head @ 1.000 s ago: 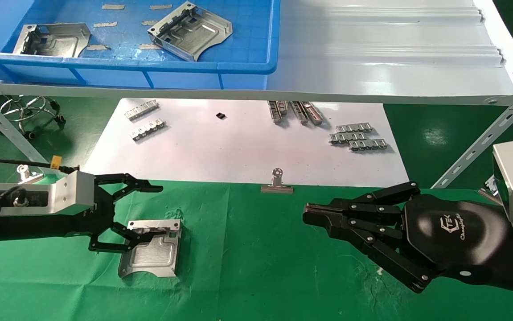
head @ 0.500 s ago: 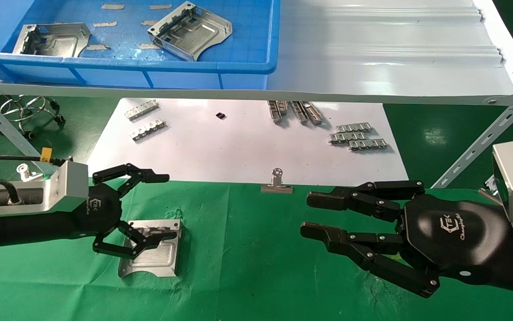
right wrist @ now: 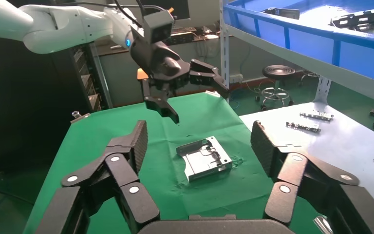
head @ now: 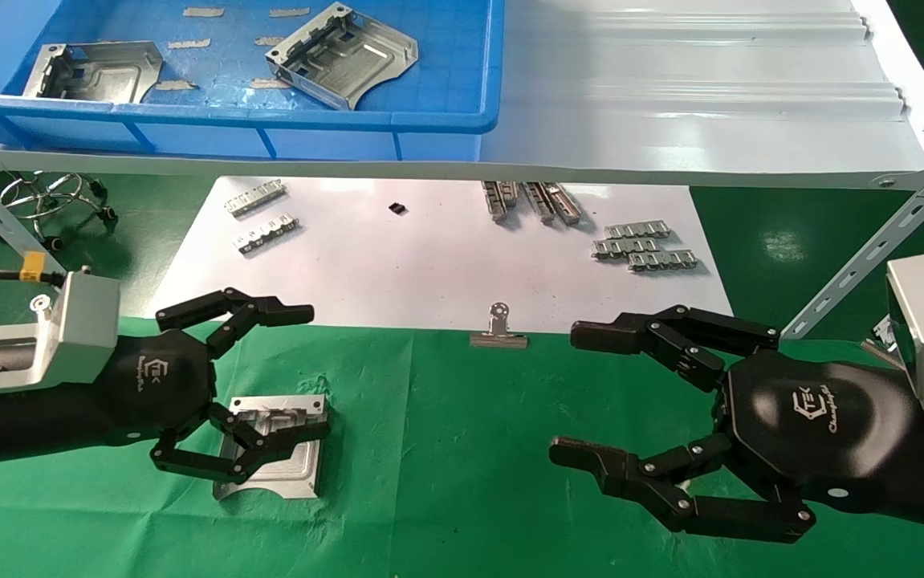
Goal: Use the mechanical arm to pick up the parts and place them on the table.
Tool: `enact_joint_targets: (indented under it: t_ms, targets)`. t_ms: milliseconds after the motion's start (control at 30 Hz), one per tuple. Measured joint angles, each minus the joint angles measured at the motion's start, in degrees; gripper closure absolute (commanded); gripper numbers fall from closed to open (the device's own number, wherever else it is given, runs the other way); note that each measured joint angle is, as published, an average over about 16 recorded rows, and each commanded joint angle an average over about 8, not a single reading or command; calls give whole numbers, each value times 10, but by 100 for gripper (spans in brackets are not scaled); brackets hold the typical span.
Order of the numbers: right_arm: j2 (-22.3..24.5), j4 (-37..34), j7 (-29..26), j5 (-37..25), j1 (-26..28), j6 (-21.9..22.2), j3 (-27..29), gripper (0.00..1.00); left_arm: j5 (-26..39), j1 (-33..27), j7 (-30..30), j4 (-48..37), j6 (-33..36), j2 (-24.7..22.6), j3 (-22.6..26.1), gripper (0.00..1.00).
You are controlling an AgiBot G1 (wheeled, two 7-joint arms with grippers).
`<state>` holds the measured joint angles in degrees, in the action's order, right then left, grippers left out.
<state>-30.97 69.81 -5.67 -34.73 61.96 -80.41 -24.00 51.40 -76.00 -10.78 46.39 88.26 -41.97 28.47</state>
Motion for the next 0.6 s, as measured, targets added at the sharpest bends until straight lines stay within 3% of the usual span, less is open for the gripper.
enact_joint_targets:
  t_ms: [600]
  targets:
    - [0, 0, 0, 0, 0, 0, 0, 0, -73, 110, 164, 208, -20, 53, -95, 0]
